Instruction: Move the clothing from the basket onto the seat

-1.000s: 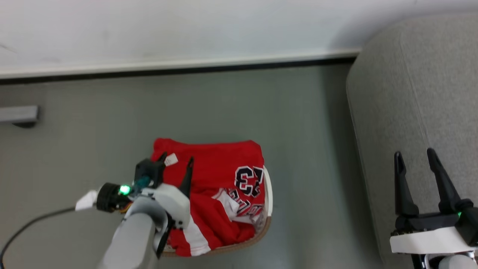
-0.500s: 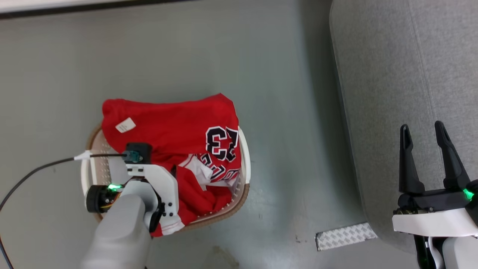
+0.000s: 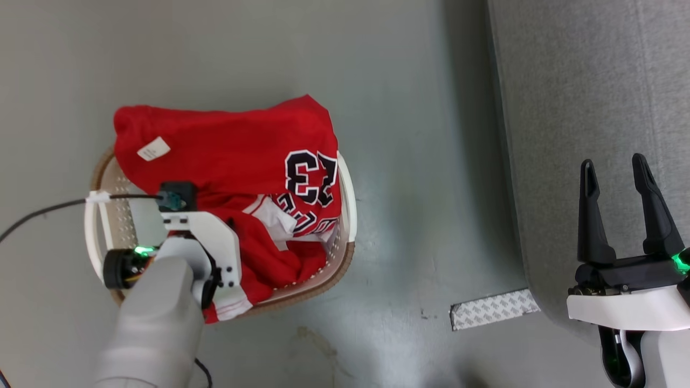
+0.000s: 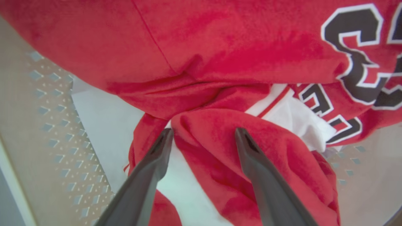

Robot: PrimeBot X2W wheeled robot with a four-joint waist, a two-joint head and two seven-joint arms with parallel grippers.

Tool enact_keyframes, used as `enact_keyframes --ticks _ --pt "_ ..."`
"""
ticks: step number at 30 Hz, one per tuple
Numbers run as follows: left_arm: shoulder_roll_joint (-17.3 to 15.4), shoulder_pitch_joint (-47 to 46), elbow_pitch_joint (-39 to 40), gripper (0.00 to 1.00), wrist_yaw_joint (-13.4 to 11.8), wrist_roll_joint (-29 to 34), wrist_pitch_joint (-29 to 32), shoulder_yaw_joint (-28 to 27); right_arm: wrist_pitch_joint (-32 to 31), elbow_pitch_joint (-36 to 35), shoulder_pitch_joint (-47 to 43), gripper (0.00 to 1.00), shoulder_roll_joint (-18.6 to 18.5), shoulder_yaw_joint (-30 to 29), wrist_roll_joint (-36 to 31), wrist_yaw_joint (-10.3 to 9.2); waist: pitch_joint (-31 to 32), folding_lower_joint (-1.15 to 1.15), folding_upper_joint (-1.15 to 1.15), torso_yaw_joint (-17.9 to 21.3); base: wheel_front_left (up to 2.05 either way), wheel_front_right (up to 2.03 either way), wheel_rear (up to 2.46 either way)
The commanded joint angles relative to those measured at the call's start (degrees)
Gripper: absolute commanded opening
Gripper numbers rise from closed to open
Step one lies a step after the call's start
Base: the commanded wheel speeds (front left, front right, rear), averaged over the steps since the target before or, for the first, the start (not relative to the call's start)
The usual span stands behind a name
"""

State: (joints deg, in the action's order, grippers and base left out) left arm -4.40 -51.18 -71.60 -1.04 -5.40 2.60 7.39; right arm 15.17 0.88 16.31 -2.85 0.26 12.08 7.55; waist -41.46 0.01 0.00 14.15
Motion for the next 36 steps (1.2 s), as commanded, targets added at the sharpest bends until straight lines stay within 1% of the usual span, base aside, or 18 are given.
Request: enact_keyframes --ticks 1,7,9,11,18,19,20,21,24,27,30,33,34,36 --pt "-0.64 -1.05 -0.24 1.0 -0.09 -0.93 -0.04 -0.07 -0.02 -0.3 0.64 1.0 -0.08 0.1 -0.29 -0.12 -1.42 -0.01 0.0 0.25 0.0 0.0 0.0" --pt "-1.65 -3.3 -1.02 1.0 -0.5 -0.66 0.79 0.81 -0.02 -0.85 1.35 1.0 -0.07 0.38 -0.55 -0.12 -4.73 -0.01 0.0 0.57 0.0 0.0 0.0" --pt "-1.53 -3.73 -1.22 1.0 -0.39 -0.54 1.02 1.2 -0.02 -0.99 1.45 1.0 -0.08 0.46 -0.55 -0.12 -5.64 -0.01 0.0 0.67 0.0 0.0 0.0" --pt "-1.26 -4.14 -1.34 1.0 -0.03 -0.54 1.27 1.56 -0.02 -1.07 1.54 1.0 -0.08 0.49 -0.61 -0.12 -6.37 -0.01 0.0 0.61 0.0 0.0 0.0" --pt "0.29 -4.6 -1.84 1.0 2.47 -1.2 3.12 2.9 -0.02 -0.93 2.3 1.0 -0.07 0.61 -1.17 -0.12 -7.28 -0.01 0.0 -0.49 0.0 0.0 0.0" --pt "0.44 -4.58 -1.9 0.67 2.95 -1.21 3.5 3.19 -0.02 -0.95 2.53 1.0 -0.07 0.68 -1.14 -0.12 -7.4 -0.01 0.0 -0.54 0.0 0.0 0.0" --pt "0.49 -4.55 -1.95 0.38 3.34 -1.24 3.81 3.46 -0.02 -0.97 2.75 1.0 -0.08 0.73 -1.17 -0.12 -7.52 -0.01 0.0 -0.56 0.0 0.0 0.0" --pt "0.55 -4.56 -1.99 0.0 3.74 -1.14 3.81 3.77 -0.02 -0.99 2.89 1.0 -0.08 0.76 -1.15 -0.12 -7.6 -0.01 0.0 -0.57 0.0 0.0 0.0" --pt "0.78 -4.1 -2.03 0.0 4.7 -1.53 3.33 4.25 -0.02 -0.83 3.32 1.0 -0.08 0.54 -1.11 -0.12 -7.03 -0.01 0.0 -0.79 0.0 0.0 0.0" --pt "1.06 -3.24 -1.89 0.0 6.1 -3.38 1.51 3.58 -0.02 0.0 2.77 1.0 -0.07 0.07 -0.75 -0.12 -4.77 -0.01 0.0 -1.51 0.0 0.0 0.0" --pt "1.26 -1.97 -1.38 0.0 7.53 -6.66 -0.71 2.18 -0.02 0.84 1.63 1.0 -0.08 0.0 -0.31 -0.12 -1.27 -0.01 0.0 -2.2 0.0 0.0 0.0" --pt "1.4 -0.13 -0.26 0.0 8.35 -10.59 -2.83 1.73 -0.02 1.84 0.49 1.0 -0.08 -0.22 -0.07 -0.13 3.12 -0.01 0.0 -2.96 0.0 0.0 0.0" --pt "1.4 0.65 0.5 0.0 8.49 -12.29 -3.19 2.19 -0.02 2.1 0.09 1.0 -0.09 -0.19 -0.12 -0.12 4.62 -0.01 0.0 -3.18 0.0 0.0 0.0" --pt "1.48 3.19 4.12 0.0 8.52 -17.02 -3.09 5.46 -0.02 2.8 -0.86 1.0 -0.1 -0.29 -0.07 -0.12 7.9 -0.01 0.0 -3.68 0.0 0.0 0.0"
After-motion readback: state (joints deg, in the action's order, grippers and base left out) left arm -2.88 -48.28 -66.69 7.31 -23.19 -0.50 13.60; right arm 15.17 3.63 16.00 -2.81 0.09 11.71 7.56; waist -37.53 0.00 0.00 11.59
